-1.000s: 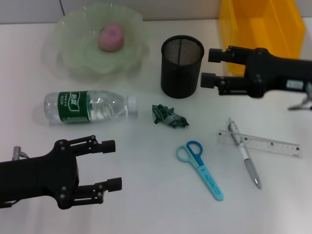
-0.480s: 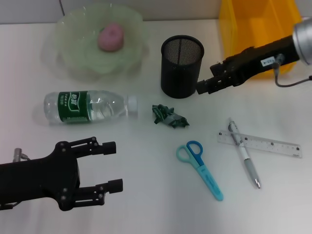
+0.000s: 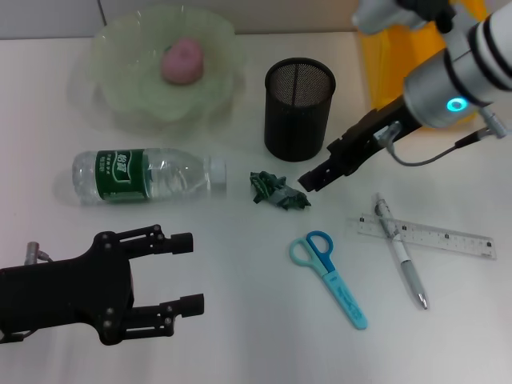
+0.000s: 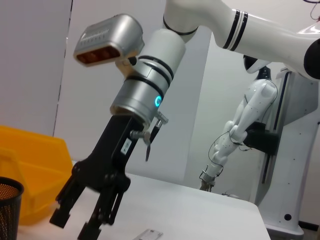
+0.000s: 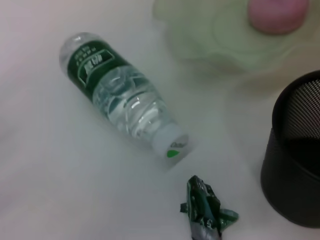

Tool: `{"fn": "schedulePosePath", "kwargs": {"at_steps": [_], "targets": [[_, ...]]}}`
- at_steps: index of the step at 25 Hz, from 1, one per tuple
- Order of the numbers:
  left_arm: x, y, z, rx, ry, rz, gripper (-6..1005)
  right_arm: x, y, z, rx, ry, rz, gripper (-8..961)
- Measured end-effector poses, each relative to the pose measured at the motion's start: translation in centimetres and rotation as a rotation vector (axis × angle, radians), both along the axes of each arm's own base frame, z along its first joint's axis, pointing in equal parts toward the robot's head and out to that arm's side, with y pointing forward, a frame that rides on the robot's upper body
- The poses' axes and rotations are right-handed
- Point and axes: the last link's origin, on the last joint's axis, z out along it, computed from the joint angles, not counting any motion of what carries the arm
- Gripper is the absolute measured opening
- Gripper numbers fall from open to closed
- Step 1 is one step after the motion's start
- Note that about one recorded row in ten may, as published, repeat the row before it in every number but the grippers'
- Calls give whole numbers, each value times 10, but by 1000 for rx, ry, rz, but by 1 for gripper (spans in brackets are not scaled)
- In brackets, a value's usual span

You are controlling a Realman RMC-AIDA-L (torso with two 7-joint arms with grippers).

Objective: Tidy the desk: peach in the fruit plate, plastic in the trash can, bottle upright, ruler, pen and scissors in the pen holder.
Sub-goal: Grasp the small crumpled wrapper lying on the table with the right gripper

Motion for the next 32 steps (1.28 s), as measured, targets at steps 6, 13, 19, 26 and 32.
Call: {"fn": "schedulePosePath", "kwargs": {"at_steps": [6, 13, 19, 26, 32], "targets": [[1, 0, -1, 1, -1, 0, 752, 3, -2, -22, 7, -34, -5, 792], [0, 2, -2, 9, 8, 7, 752, 5, -5, -40, 10, -16, -11, 788], [-1, 3, -2, 13, 13, 12, 753, 6, -4, -50, 23, -1, -10, 784], [-2, 4, -3, 17, 20, 17, 753, 7, -3, -56, 38, 3, -5, 780], [-2, 5, -4, 18, 24, 19, 753, 8, -2, -60, 43, -3, -1, 777]]}}
